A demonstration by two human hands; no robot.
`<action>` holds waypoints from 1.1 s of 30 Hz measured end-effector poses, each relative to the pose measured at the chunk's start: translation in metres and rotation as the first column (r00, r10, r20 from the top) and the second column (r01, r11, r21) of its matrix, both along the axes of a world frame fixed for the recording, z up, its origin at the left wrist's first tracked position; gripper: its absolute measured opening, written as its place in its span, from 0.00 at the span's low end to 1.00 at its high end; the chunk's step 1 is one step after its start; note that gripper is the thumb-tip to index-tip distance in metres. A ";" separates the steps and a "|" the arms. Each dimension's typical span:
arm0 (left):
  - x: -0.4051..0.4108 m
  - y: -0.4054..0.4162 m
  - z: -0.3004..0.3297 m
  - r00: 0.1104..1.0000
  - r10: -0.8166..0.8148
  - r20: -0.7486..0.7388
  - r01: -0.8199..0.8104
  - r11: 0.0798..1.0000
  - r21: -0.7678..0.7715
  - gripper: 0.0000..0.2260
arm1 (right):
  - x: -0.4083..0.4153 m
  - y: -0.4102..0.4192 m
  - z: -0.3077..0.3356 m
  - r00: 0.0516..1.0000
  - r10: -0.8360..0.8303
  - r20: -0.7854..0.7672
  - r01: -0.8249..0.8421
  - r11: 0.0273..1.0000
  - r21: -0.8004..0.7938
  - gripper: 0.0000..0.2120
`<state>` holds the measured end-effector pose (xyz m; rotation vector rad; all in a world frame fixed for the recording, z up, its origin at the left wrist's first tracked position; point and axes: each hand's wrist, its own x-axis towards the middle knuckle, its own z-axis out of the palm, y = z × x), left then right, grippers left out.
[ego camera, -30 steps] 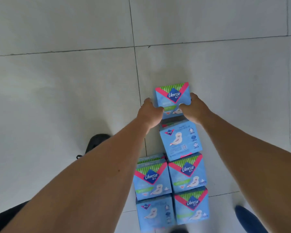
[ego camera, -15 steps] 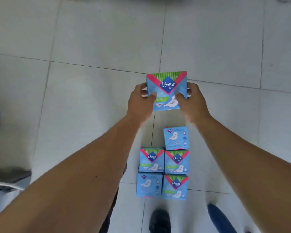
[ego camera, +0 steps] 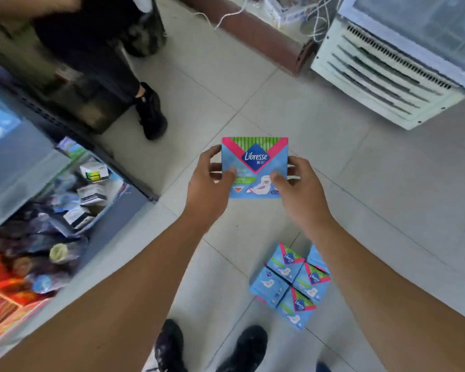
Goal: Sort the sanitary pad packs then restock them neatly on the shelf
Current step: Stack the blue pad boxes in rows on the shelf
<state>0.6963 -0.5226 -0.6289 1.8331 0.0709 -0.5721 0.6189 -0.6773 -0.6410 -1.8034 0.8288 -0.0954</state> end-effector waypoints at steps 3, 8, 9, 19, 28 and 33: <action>0.030 0.085 0.019 0.991 0.115 0.067 -0.115 0.993 -0.002 0.19 | 0.051 0.075 0.015 0.992 0.125 0.024 -0.124 0.992 -0.009 0.10; 0.071 0.216 0.049 0.949 0.270 0.164 -0.279 0.960 0.030 0.18 | 0.127 0.195 0.038 0.937 0.340 0.075 -0.340 0.940 -0.015 0.11; 0.078 0.240 0.052 0.940 0.294 0.172 -0.306 0.951 0.045 0.17 | 0.139 0.216 0.042 0.920 0.383 0.082 -0.383 0.924 -0.024 0.12; 0.121 0.350 0.033 0.801 0.558 0.216 -0.581 0.811 0.061 0.16 | 0.239 0.324 0.027 0.711 0.692 0.126 -0.657 0.717 -0.234 0.21; 0.156 0.358 0.008 0.650 0.668 0.362 -0.738 0.668 0.095 0.18 | 0.307 0.354 0.003 0.595 0.785 0.172 -0.708 0.613 -0.350 0.17; 0.165 0.360 0.002 0.627 0.674 0.391 -0.758 0.644 0.105 0.18 | 0.315 0.359 -0.009 0.592 0.780 0.203 -0.700 0.623 -0.349 0.16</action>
